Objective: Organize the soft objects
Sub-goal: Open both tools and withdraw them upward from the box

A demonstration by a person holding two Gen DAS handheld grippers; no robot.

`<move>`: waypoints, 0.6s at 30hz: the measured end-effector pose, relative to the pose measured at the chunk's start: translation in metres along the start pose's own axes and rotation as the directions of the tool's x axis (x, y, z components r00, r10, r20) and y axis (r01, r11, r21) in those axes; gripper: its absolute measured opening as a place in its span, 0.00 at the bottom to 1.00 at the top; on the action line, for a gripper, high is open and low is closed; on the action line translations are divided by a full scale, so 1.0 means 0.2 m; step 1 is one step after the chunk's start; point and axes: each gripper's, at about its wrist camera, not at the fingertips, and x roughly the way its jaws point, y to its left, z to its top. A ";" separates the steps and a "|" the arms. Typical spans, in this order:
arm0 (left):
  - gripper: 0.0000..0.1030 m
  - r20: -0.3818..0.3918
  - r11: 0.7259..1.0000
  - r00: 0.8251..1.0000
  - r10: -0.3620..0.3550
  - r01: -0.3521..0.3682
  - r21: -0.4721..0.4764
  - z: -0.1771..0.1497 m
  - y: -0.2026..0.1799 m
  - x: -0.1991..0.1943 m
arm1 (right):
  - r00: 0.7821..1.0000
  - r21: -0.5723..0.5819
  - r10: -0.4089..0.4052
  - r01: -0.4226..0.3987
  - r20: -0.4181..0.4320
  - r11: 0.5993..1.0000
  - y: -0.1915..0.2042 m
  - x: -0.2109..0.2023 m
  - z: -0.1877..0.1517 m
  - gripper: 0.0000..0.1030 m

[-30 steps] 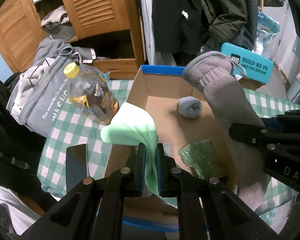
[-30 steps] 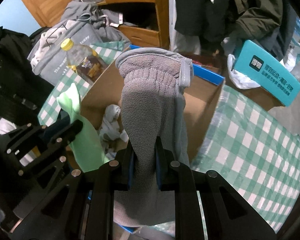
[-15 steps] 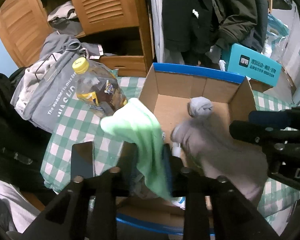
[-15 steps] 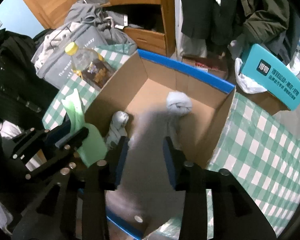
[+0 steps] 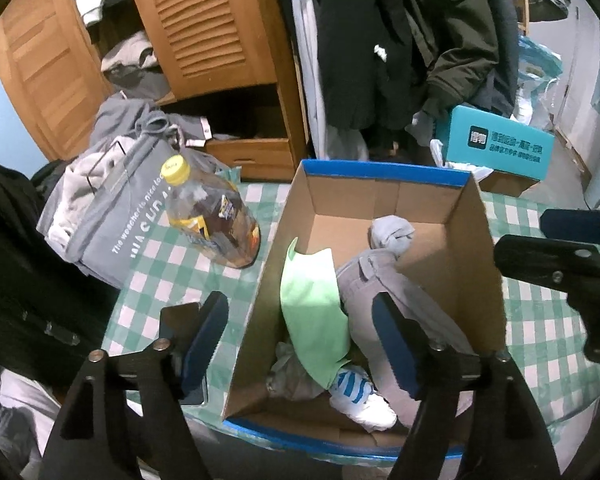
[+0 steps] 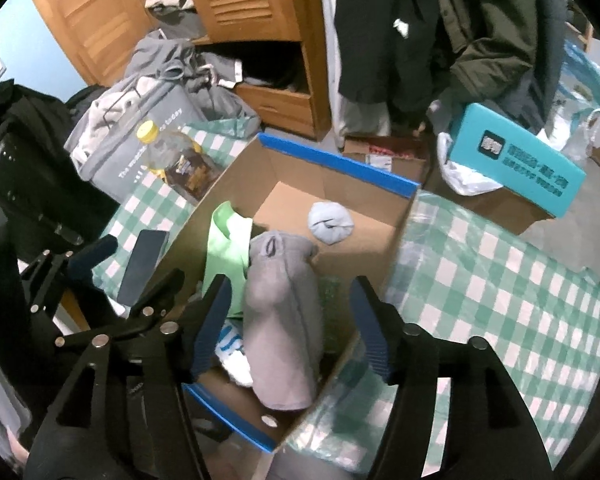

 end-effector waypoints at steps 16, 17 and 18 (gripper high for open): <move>0.90 0.056 0.998 0.998 -0.012 0.008 0.068 0.00 -0.12 -0.20 | 0.995 0.034 -0.057 0.054 0.084 0.998 -0.12 -0.29 -0.14 0.66; 0.91 0.061 0.998 0.998 -0.011 0.006 0.070 0.00 -0.13 -0.22 | 0.995 0.036 -0.059 0.056 0.086 0.998 -0.13 -0.30 -0.15 0.67; 0.92 0.066 0.997 0.998 -0.012 0.007 0.072 0.00 -0.14 -0.23 | 0.994 0.038 -0.061 0.058 0.089 0.998 -0.14 -0.32 -0.15 0.67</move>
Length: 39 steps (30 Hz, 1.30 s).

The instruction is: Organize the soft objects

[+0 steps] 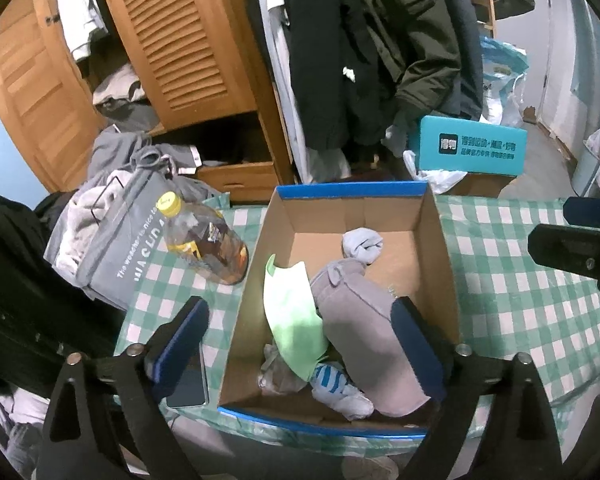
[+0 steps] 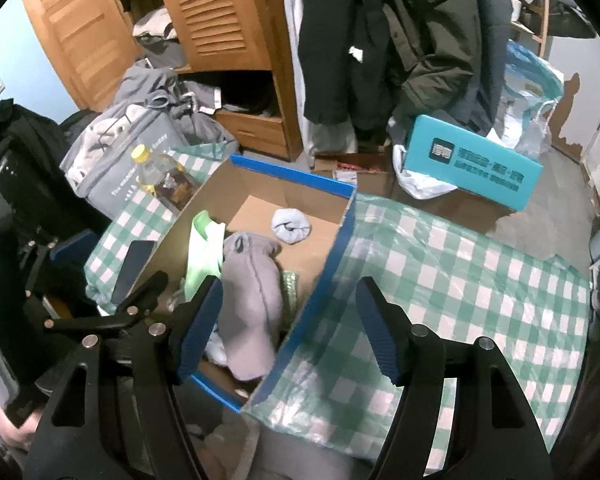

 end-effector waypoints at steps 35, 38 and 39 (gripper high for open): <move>0.99 -0.014 0.998 0.998 -0.060 0.060 0.015 0.05 -0.21 -0.08 | 0.996 0.075 -0.060 0.055 0.065 0.996 -0.34 -0.17 -0.20 0.67; 0.99 -0.011 0.998 0.998 -0.056 0.056 0.024 0.05 -0.22 -0.09 | 0.996 0.079 -0.060 0.056 0.061 0.995 -0.35 -0.17 -0.21 0.67; 0.99 -0.010 0.998 0.998 -0.056 0.056 0.027 0.04 -0.22 -0.09 | 0.996 0.080 -0.061 0.056 0.061 0.995 -0.35 -0.17 -0.21 0.67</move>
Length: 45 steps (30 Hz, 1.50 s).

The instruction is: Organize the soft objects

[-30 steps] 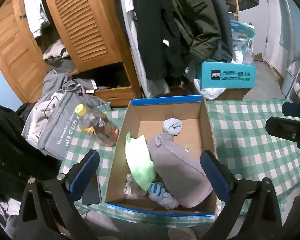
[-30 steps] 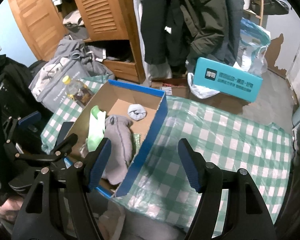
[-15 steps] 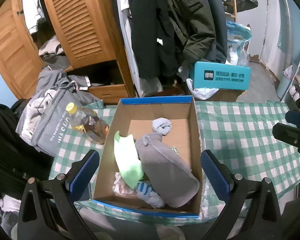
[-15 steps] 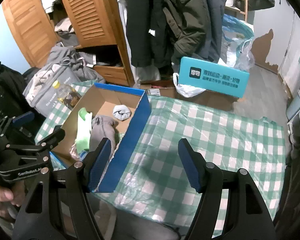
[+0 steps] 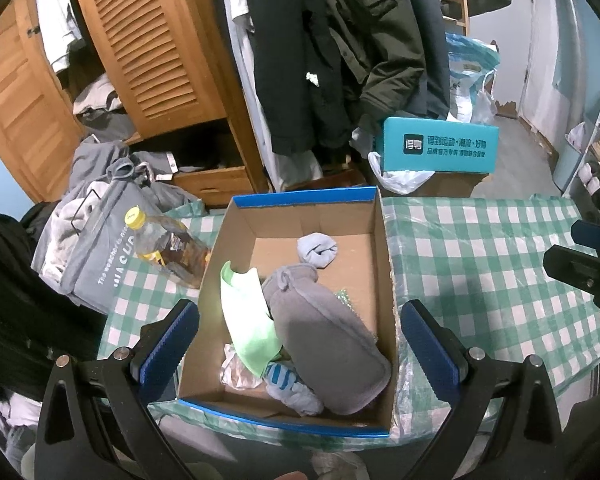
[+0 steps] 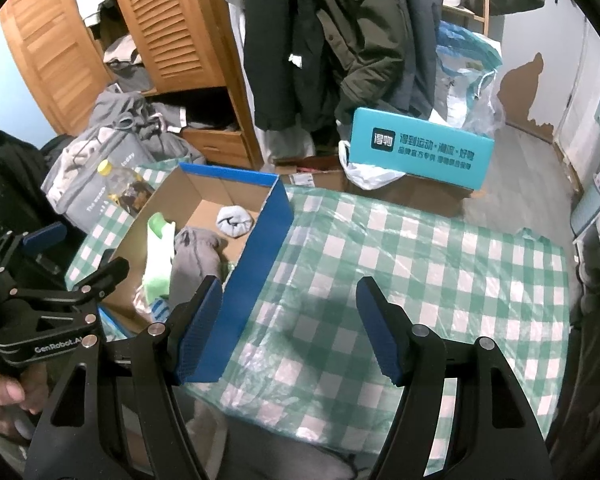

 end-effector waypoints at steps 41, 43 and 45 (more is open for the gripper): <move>0.99 -0.010 1.000 1.000 0.002 -0.002 0.013 0.00 -0.04 0.01 | 1.000 0.000 -0.001 0.001 -0.004 1.000 -0.02 0.01 0.00 0.67; 0.99 -0.006 1.000 1.000 0.003 -0.003 0.017 0.00 -0.05 0.01 | 1.000 0.000 -0.001 0.001 -0.005 1.000 -0.01 0.01 0.00 0.67; 0.99 -0.002 1.000 1.000 0.005 -0.005 0.021 -0.01 -0.06 0.00 | 1.000 0.000 -0.001 0.001 -0.005 1.000 -0.01 0.01 0.00 0.67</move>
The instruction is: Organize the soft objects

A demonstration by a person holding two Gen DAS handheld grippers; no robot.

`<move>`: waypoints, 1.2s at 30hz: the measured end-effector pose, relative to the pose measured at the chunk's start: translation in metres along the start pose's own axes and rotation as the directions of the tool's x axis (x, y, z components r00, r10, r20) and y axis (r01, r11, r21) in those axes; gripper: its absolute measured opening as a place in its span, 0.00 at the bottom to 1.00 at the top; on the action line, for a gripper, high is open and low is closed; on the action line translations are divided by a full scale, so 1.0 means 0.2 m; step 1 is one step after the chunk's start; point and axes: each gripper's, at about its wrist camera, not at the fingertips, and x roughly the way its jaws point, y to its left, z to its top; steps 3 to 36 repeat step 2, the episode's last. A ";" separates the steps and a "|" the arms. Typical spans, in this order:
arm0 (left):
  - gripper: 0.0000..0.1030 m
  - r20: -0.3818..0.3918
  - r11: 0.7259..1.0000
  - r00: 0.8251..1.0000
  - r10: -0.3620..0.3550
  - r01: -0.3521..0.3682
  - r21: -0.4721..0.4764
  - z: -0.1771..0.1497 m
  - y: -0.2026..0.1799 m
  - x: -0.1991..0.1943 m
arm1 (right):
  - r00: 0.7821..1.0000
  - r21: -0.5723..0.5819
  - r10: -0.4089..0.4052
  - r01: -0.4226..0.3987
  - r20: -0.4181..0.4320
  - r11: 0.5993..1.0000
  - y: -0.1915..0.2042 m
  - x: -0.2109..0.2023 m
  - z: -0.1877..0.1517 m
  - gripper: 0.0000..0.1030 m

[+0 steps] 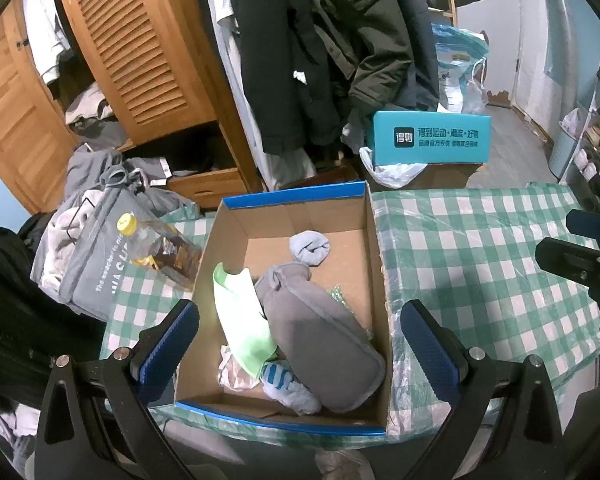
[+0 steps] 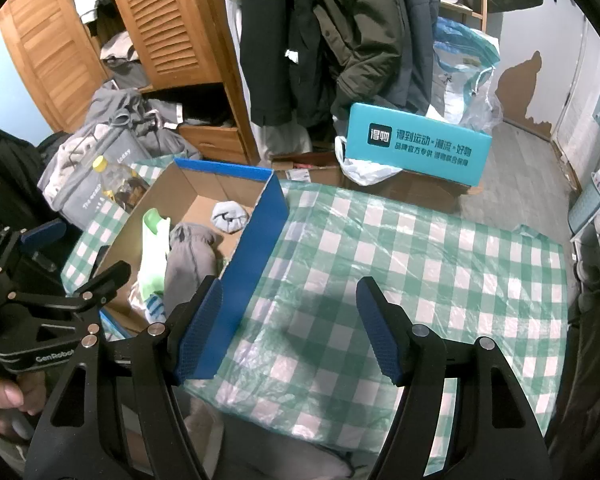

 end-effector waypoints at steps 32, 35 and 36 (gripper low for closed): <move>0.99 -0.002 1.000 1.000 -0.002 0.002 -0.001 0.00 0.00 0.00 | 1.000 0.000 -0.001 0.001 -0.001 1.000 0.00 0.00 0.00 0.67; 0.99 -0.002 1.000 1.000 -0.002 0.002 -0.001 0.00 0.00 0.00 | 1.000 0.000 -0.001 0.001 -0.001 1.000 0.00 0.00 0.00 0.67; 0.99 -0.002 1.000 1.000 -0.002 0.002 -0.001 0.00 0.00 0.00 | 1.000 0.000 -0.001 0.001 -0.001 1.000 0.00 0.00 0.00 0.67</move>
